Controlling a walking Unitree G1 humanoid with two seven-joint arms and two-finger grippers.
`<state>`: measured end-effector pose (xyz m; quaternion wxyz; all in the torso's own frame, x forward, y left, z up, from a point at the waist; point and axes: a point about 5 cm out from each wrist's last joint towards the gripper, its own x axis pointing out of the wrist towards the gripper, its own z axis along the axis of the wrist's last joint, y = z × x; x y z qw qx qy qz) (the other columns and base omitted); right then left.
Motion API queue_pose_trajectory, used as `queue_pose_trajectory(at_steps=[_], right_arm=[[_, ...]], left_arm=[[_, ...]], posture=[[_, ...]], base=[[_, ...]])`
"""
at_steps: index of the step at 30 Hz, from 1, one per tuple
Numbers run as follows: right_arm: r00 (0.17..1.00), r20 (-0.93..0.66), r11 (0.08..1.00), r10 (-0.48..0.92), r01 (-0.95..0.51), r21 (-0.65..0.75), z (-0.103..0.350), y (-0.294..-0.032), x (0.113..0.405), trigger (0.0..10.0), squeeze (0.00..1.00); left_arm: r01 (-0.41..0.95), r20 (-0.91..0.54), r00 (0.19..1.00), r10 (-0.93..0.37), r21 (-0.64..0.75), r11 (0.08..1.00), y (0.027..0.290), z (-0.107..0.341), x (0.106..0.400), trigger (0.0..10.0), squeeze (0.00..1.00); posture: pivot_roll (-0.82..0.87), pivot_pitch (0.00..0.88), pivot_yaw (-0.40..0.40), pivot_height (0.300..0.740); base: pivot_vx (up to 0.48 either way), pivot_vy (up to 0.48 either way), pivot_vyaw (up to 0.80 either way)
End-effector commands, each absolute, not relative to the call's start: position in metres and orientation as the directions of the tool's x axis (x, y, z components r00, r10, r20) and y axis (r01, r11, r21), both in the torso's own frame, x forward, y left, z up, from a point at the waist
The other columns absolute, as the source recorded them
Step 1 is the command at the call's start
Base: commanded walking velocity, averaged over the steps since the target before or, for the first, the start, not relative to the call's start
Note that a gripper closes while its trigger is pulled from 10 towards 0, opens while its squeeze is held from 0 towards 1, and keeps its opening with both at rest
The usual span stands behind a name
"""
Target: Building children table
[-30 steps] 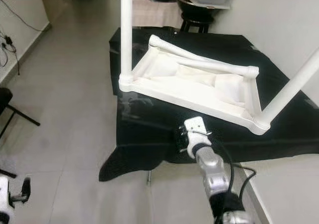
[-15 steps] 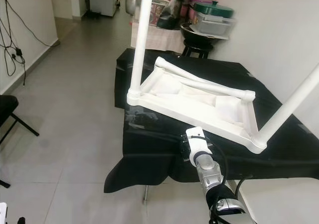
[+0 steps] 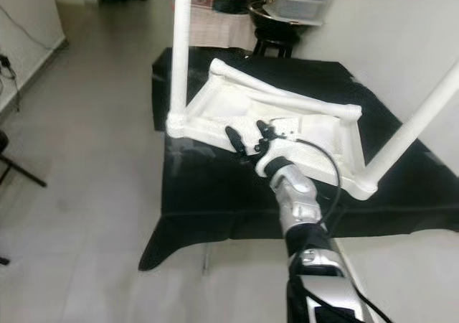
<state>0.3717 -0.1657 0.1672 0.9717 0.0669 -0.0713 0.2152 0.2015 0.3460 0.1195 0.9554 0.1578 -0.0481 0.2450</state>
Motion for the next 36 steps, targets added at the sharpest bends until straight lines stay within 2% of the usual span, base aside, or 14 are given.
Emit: queue_pose_trajectory(at_steps=[1, 2, 7, 10, 12, 17, 25, 36], right_arm=[[0.894, 0.184, 0.902, 0.408, -0.426, 0.066, 0.172, -0.165, 0.372, 10.0, 0.00], [0.894, 0.184, 0.902, 0.408, -0.426, 0.066, 0.172, -0.165, 0.372, 10.0, 0.00], [0.920, 0.142, 0.928, 0.365, -0.372, 0.024, 0.159, -0.161, 0.369, 10.0, 0.00], [0.920, 0.142, 0.928, 0.365, -0.372, 0.024, 0.159, -0.161, 0.369, 10.0, 0.00], [0.919, 0.126, 0.924, 0.375, -0.381, 0.026, 0.150, -0.159, 0.362, 10.0, 0.00], [0.920, 0.105, 0.923, 0.379, -0.384, 0.032, 0.143, -0.155, 0.356, 10.0, 0.00], [0.932, 0.090, 0.935, 0.352, -0.354, 0.017, 0.136, -0.147, 0.348, 10.0, 0.00], [0.922, 0.078, 0.925, 0.379, -0.378, -0.027, 0.139, -0.143, 0.339, 10.0, 0.00]], left_arm=[[-0.471, 0.179, 0.882, 0.436, 0.282, 0.836, 0.342, 0.124, 0.201, 10.0, 0.00], [-0.471, 0.179, 0.882, 0.436, 0.282, 0.836, 0.342, 0.124, 0.201, 10.0, 0.00], [-0.354, 0.285, 0.921, 0.266, 0.329, 0.875, 0.303, 0.163, 0.210, 10.0, 0.00], [-0.354, 0.285, 0.921, 0.266, 0.329, 0.875, 0.303, 0.163, 0.210, 10.0, 0.00], [-0.294, 0.319, 0.931, 0.178, 0.364, 0.884, 0.287, 0.182, 0.210, 10.0, 0.00], [-0.227, 0.353, 0.931, 0.090, 0.369, 0.901, 0.276, 0.205, 0.214, 10.0, 0.00], [-0.141, 0.281, 0.958, 0.050, 0.317, 0.938, 0.264, 0.199, 0.218, 10.0, 0.00], [-0.154, 0.231, 0.967, 0.110, 0.185, 0.971, 0.249, 0.182, 0.214, 10.0, 0.00]], posture=[[-0.05, 0.095, -0.106, 0.740], [-0.05, 0.095, -0.106, 0.740], [-0.04, 0.108, -0.103, 0.740], [-0.04, 0.108, -0.103, 0.740], [-0.02, 0.105, -0.107, 0.740], [-0.01, 0.102, -0.111, 0.740], [-0.02, 0.092, -0.098, 0.740], [-0.05, 0.084, -0.113, 0.740]], base=[[0.000, 0.000, 0.00], [0.000, 0.000, 0.00], [0.000, 0.000, 0.00], [0.000, 0.000, 0.00], [0.000, 0.000, 0.00], [0.000, 0.000, 0.00], [0.000, 0.000, 0.00], [0.095, 0.000, 0.00]])
